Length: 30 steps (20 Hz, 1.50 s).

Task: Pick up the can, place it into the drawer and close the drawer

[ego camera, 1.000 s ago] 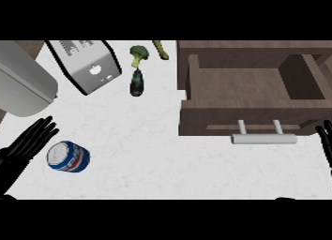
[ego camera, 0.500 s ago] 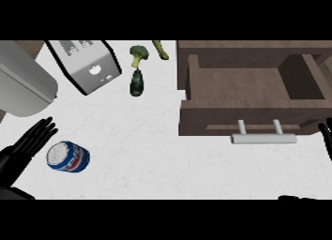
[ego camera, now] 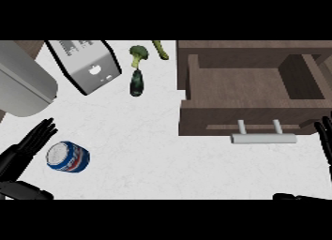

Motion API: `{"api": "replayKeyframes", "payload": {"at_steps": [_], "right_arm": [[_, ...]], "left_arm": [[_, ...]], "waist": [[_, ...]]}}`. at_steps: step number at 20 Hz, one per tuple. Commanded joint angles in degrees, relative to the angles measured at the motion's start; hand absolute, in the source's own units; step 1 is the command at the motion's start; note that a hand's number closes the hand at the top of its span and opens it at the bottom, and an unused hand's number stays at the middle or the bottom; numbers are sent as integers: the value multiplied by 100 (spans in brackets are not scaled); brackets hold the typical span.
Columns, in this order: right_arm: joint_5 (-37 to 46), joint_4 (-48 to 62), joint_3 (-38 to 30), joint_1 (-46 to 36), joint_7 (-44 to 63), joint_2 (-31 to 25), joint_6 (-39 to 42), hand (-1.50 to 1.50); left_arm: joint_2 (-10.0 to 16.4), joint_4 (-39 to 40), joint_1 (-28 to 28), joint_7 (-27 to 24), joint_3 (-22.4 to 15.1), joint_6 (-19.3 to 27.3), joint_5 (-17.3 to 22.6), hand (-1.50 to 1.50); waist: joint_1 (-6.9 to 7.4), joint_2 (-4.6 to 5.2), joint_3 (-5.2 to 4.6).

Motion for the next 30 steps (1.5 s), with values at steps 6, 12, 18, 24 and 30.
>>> {"api": "replayKeyframes", "payload": {"at_steps": [6,12,18,24,30], "right_arm": [[-195,-802,-30,357,350,-38,185,-150],[192,-226,94,31,80,153,-39,-150],[-191,-231,-216,-153,403,-37,76,-150],[-161,-373,-199,330,-8,43,326,-150],[-116,-576,-193,138,321,74,186,-150]], "left_arm": [[206,1545,-577,-1151,-246,182,-425,-150],[509,2251,-956,-1033,-170,-29,-204,-150],[219,2507,-778,-1777,-496,609,-527,-150],[277,3136,-1275,-1821,-593,564,-528,-150],[187,3003,-1402,-1583,-686,620,-411,-150]], "waist": [[-58,2,-5],[-24,6,-1],[-5,7,-2],[-46,9,-3],[-18,1,1]]}}
